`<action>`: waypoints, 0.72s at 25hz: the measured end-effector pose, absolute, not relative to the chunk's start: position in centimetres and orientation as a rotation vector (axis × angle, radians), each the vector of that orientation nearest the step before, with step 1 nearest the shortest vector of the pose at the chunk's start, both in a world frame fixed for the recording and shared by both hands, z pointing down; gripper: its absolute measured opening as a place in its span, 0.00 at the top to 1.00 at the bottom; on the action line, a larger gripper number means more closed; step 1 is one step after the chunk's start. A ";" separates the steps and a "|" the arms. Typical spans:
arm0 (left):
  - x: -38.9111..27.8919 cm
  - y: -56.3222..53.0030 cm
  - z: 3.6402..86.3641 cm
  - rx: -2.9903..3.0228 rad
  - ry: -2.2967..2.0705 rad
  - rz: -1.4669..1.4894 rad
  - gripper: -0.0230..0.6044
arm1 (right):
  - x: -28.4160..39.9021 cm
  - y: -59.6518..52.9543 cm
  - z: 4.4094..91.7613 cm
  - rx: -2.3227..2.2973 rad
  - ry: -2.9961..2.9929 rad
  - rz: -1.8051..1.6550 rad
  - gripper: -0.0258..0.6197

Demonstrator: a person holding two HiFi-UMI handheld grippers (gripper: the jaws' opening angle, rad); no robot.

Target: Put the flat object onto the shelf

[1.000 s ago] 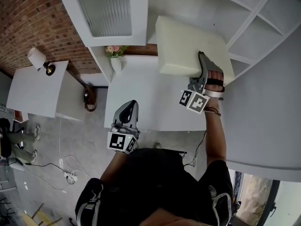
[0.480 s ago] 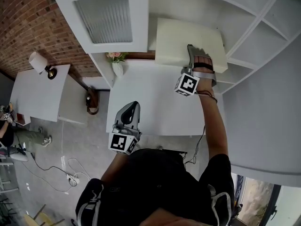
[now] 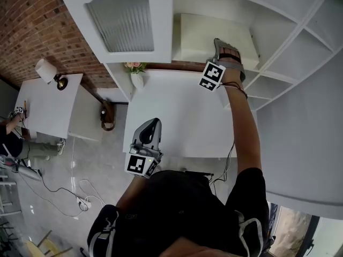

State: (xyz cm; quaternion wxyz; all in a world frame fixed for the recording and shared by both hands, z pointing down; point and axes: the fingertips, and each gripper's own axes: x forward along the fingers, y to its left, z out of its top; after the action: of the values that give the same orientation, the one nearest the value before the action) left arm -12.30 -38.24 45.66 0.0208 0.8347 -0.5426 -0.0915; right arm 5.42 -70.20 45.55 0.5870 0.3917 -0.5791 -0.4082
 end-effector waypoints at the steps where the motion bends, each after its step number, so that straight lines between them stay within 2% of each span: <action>1: -12.4 -38.2 45.6 2.588 -1.687 -0.286 0.94 | 5.4 -70.3 45.5 0.905 -1.349 -0.939 0.29; 11: -12.3 -36.8 45.0 2.606 -1.690 -0.330 0.94 | 5.6 -68.9 44.6 0.856 -1.390 -0.943 0.25; 14: -12.4 -36.3 44.5 2.616 -1.697 -0.380 0.94 | 5.0 -65.2 42.2 0.908 -1.478 -0.974 0.25; 18: -12.5 -35.7 44.9 2.588 -1.711 -0.304 0.94 | 3.4 -57.5 39.1 1.090 -1.872 -0.884 0.26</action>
State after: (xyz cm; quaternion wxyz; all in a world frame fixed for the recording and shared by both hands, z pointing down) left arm -12.48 -35.65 44.89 0.0122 0.8302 -0.5487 -0.0975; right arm 3.40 -57.54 39.14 0.3906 0.4288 -0.7366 -0.3478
